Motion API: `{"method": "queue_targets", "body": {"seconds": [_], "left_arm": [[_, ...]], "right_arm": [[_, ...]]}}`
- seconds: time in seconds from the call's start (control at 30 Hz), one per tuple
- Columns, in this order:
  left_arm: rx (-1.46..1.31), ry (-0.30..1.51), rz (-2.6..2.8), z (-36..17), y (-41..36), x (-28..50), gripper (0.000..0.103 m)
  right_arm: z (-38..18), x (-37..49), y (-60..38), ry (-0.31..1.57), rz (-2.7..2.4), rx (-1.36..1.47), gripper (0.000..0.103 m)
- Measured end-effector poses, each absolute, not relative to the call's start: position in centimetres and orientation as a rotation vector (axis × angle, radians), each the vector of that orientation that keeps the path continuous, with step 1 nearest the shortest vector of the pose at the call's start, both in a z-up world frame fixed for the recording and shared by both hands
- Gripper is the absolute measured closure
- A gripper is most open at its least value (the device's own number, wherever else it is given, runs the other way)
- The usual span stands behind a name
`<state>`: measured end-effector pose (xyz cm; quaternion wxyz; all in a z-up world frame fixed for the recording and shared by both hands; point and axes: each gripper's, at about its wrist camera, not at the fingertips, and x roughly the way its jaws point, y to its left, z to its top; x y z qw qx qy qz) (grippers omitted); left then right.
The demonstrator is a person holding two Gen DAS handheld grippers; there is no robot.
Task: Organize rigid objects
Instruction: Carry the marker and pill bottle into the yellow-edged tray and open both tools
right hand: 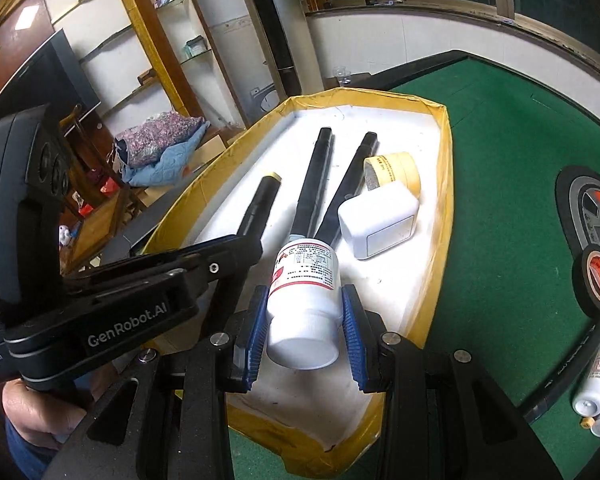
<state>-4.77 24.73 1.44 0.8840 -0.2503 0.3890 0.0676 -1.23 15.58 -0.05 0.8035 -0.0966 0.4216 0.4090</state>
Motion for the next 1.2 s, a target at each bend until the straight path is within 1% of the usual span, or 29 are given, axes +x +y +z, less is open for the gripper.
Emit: {"method": "queue_targets", "body": {"seconds": [0.37,0.5,0.53,0.63,0.7,0.77,1.2], "left_arm": [[-0.522,0.825,0.160,1.3,24.7,-4.6,0.090],[-0.535,0.865,0.154,0.9,24.6,-4.7,0.089],[-0.538,0.870,0.149,0.8,24.6,-4.7,0.089],[-0.540,0.886,0.148,0.9,24.3,-4.9,0.085],[-0.549,0.886,0.140,1.1,24.1,-5.1,0.079],[-0.549,0.879,0.137,1.5,23.9,-5.3,0.069],[-0.498,0.850,0.119,4.4,21.5,-6.5,0.068]], "right_arm": [[0.1,-2.8,15.6,0.871,0.867,-0.275,0.071],[0.3,-3.1,15.4,0.890,0.886,-0.281,0.069],[0.3,-3.0,15.4,0.890,0.887,-0.281,0.067],[0.7,-3.6,14.9,0.885,0.898,-0.275,0.062],[0.9,-3.9,14.6,0.882,0.903,-0.272,0.062],[1.2,-4.2,14.2,0.880,0.911,-0.265,0.062],[3.3,-4.5,9.9,0.863,0.927,-0.167,0.062]]}}
